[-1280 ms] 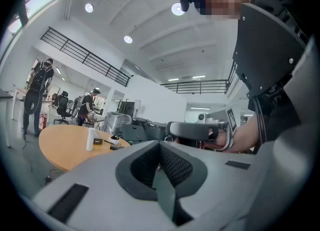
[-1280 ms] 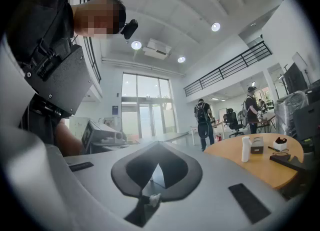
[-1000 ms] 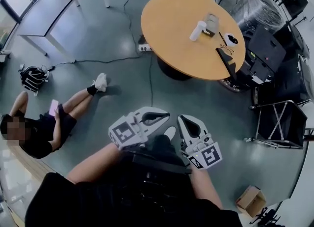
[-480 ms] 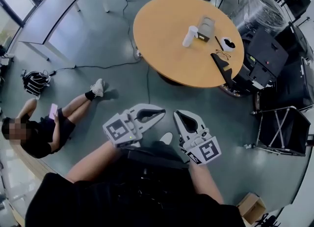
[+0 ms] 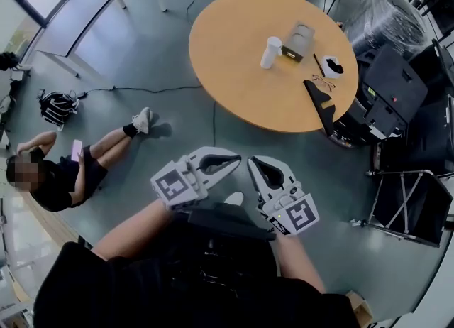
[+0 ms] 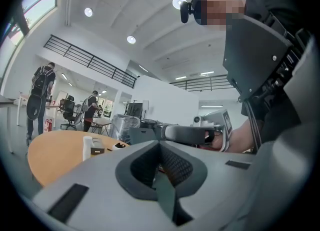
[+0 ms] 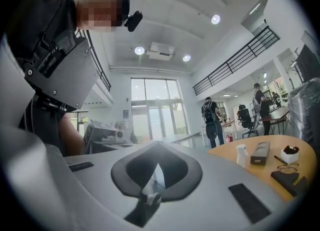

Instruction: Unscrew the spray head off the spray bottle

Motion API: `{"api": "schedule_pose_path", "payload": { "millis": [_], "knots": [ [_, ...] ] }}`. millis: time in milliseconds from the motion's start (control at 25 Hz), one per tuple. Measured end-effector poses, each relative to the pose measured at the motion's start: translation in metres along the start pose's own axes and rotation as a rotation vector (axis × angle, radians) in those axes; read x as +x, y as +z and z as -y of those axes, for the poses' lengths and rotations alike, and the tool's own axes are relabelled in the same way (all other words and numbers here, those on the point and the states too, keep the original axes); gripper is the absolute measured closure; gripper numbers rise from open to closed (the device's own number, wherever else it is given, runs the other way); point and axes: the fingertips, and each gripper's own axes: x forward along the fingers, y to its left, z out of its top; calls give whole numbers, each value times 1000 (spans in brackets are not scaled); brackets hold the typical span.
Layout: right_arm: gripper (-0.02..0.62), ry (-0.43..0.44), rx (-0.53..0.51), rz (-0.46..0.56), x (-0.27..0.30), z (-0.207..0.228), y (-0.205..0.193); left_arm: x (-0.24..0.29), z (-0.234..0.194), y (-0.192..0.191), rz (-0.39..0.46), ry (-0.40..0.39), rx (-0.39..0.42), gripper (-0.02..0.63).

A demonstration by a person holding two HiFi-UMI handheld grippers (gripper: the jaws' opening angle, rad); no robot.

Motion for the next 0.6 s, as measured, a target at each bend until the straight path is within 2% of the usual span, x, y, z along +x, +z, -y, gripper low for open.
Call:
{"api": "schedule_pose_path", "payload": {
  "millis": [160,320,600],
  "knots": [
    [597,28,4,-8,-15,24,-5,27,-2,4,29,12,11,601],
    [597,27,7,-16,-16,42,-5,41,-9,4,-8,45,4,601],
    [597,31,29,-28,9,69,-14,50,-53,0,-13,66,-1,601]
  ]
}}
